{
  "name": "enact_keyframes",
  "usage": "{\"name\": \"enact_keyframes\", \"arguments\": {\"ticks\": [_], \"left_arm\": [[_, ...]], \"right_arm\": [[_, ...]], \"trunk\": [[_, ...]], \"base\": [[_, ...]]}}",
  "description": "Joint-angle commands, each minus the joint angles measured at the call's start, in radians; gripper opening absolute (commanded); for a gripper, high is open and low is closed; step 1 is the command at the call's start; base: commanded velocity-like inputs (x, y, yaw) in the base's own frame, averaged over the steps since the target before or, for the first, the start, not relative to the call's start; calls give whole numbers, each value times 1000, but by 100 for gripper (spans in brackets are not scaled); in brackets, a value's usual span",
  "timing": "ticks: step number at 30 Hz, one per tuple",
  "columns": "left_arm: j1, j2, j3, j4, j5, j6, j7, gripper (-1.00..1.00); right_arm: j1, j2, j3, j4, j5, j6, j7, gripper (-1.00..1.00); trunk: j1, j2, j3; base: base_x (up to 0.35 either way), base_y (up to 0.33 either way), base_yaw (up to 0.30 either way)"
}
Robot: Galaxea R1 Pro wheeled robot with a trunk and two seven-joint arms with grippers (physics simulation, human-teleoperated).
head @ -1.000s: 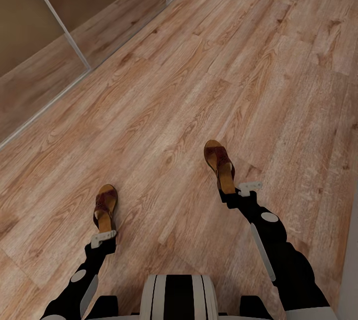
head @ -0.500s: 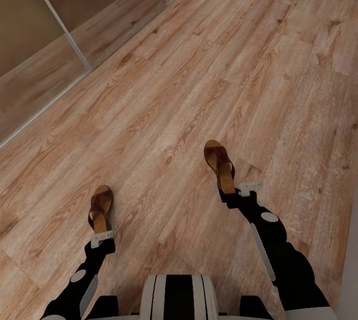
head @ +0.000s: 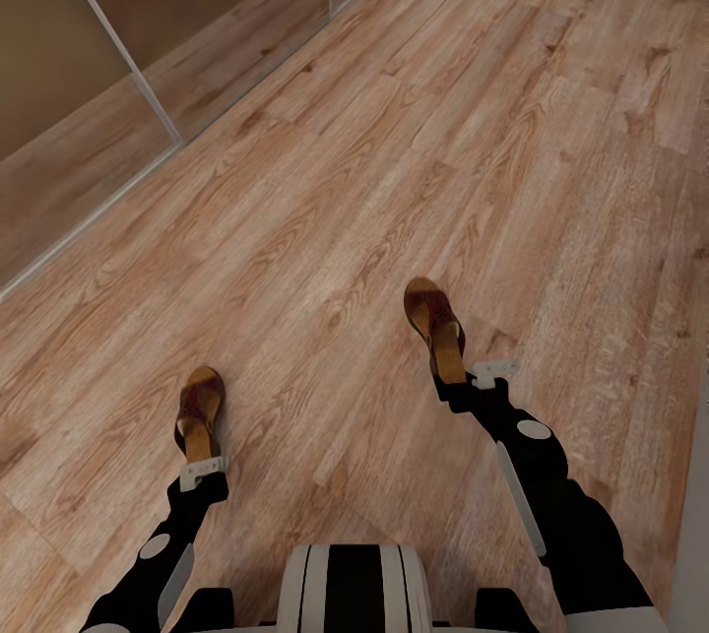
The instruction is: Pick up the two gym shoes and the two sandals from the corridor floor and place them onto the hallstand (shoe rack) in the corridor, making sure they are on the rack and not on the floor. Arrange them so the two gym shoes are next to each other and the two sandals are next to each other.
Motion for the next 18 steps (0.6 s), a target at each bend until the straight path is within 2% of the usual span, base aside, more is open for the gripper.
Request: {"name": "enact_keyframes", "arguments": {"ticks": [1,18], "left_arm": [[0,-1,5,1,-2,-2,-7,-100],[0,-4,5,1,-1,-2,-7,-100]], "right_arm": [[0,-1,0,-1,2,6,2,-100],[0,-2,0,-1,5,6,2,-100]], "trunk": [[-1,0,4],[-8,4,69]], "base": [[0,0,0],[0,0,0]]}}
